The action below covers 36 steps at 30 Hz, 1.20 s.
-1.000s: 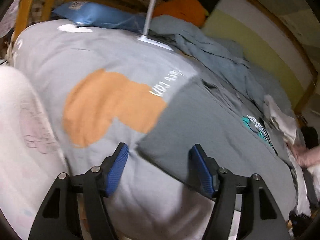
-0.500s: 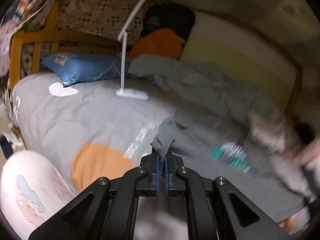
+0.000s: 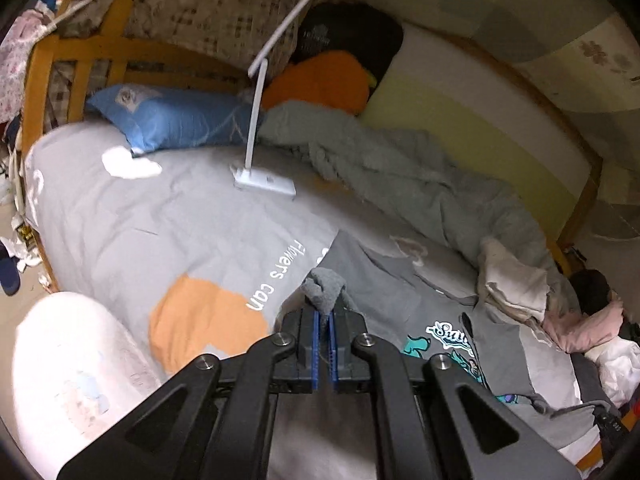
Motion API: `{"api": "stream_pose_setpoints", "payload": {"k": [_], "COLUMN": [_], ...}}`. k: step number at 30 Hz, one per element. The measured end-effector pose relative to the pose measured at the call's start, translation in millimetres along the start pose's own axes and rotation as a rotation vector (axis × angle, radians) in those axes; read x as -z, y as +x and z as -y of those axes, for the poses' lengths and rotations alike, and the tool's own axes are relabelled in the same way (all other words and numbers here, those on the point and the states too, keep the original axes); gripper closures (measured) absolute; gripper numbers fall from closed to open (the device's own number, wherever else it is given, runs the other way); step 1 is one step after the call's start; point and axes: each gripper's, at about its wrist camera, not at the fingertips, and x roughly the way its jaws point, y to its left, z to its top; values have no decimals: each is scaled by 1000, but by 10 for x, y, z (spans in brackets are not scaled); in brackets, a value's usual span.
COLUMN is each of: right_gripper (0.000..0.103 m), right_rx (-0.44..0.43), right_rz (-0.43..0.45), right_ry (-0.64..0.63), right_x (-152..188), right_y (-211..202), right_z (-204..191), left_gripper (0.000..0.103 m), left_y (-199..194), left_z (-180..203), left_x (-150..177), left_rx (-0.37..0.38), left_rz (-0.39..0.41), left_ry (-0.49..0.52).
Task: Fold small clothes
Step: 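Lift the hem with both grippers and fold it over toward the collar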
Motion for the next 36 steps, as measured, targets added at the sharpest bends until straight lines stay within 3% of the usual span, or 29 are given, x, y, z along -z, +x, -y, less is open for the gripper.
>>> {"api": "stream_pose_setpoints", "payload": {"k": [10, 17, 24, 27, 33, 35, 36], "right_gripper": [102, 102, 102, 102, 102, 101, 100], "right_rx": [-44, -16, 36, 67, 82, 96, 97], "right_rz": [-54, -170, -307, -366, -373, -368, -376], "right_ry": [-115, -196, -224, -218, -257, -270, -281], "right_x": [-788, -945, -782, -687, -661, -666, -661], "right_y": [1133, 2131, 2964, 3254, 3467, 3494, 3504], "right_z": [-470, -814, -833, -769, -831, -848, -860], "left_gripper": [100, 100, 100, 100, 98, 91, 80], "left_y": [1265, 2232, 2971, 3126, 3269, 3276, 3262], "left_z": [484, 547, 678, 663, 732, 756, 794], "left_x": [-823, -961, -790, -726, -644, -646, -645], "left_rx": [24, -14, -111, -119, -145, -170, -190], "left_rz": [-162, -317, -390, -379, -366, -343, -324], "left_ry": [35, 17, 140, 149, 218, 252, 291]}}
